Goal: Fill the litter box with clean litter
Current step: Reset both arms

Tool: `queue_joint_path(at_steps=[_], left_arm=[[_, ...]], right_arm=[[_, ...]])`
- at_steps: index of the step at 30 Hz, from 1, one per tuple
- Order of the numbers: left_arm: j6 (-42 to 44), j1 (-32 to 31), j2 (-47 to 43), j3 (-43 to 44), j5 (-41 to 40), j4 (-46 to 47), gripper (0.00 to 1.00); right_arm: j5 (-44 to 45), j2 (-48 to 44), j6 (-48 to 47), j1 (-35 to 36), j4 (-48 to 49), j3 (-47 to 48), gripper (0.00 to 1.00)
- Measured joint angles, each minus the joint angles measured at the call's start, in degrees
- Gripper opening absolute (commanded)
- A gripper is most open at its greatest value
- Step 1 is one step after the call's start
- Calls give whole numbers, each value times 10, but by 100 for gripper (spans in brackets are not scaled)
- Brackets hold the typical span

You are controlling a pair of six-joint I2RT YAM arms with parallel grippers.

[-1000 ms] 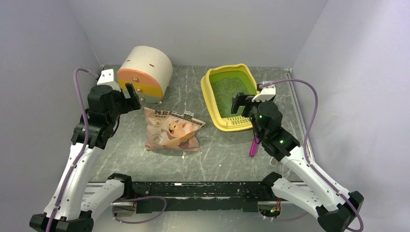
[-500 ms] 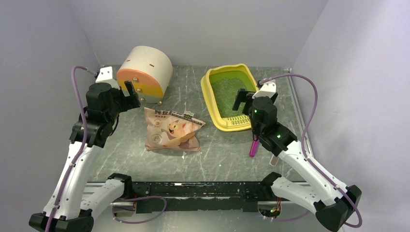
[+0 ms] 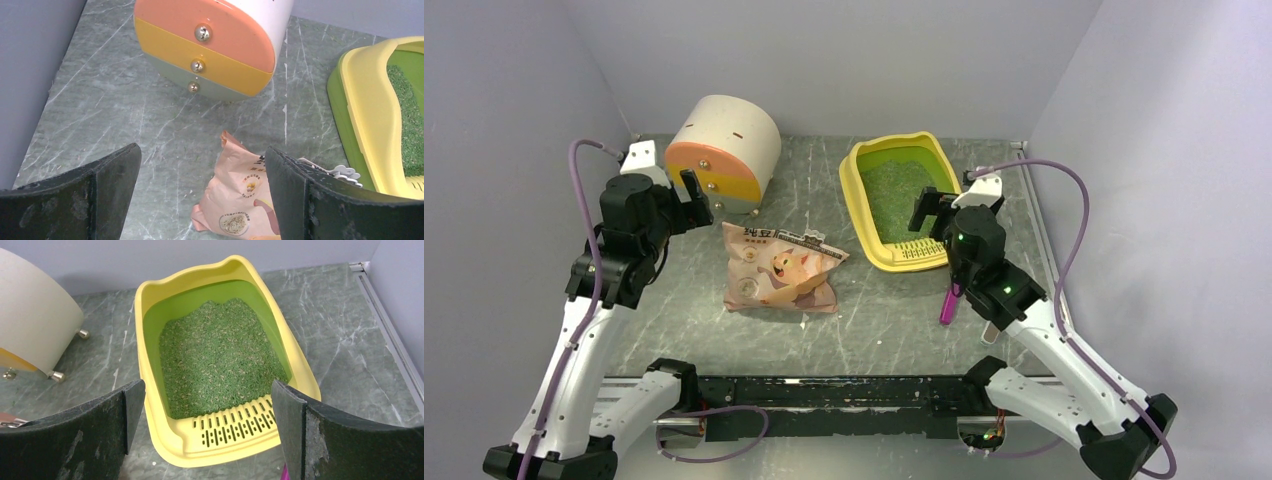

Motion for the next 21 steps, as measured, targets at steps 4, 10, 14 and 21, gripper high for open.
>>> queue_joint_path(at_steps=[4,10,14,21], left_arm=[[0,0,0,0,0,-2,97],[0,0,1,0,0,-8,97],[0,0,0,0,3,-8,97],[1,0,-3,0,3,-8,97]], right_arm=[[-8,-17,-4,0,5,-9,100],[-14,-36,-8,0,12,-20,100],[-16,-41,-9,0,12,-23,100],[-17,-40,-19,0,12,-24,100]])
